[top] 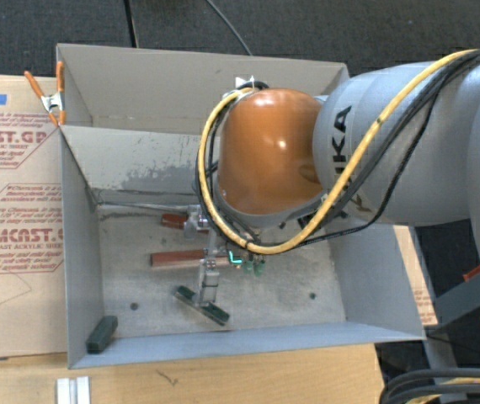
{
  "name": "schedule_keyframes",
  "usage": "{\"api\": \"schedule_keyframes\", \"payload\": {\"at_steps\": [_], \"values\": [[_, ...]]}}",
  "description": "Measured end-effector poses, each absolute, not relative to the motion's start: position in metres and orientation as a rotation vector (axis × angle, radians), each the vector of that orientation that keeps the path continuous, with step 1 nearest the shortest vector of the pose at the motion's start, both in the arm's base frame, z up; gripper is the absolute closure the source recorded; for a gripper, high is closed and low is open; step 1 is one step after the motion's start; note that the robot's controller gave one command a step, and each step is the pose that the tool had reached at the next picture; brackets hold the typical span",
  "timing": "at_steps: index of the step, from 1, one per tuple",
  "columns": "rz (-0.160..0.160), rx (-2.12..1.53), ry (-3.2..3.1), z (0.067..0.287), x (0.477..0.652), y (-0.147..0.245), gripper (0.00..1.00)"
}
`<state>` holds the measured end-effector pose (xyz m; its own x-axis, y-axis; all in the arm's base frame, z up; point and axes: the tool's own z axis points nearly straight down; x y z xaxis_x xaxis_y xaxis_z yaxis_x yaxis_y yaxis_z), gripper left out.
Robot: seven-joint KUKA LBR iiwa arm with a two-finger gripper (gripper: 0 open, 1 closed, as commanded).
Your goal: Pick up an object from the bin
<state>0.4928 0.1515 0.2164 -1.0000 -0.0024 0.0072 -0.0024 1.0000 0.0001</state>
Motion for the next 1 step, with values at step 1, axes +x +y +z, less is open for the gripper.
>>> {"api": "schedule_keyframes", "payload": {"at_steps": [1], "values": [[-0.002,0.002,-3.142,0.2203,0.4947,0.1507,0.00]]}}
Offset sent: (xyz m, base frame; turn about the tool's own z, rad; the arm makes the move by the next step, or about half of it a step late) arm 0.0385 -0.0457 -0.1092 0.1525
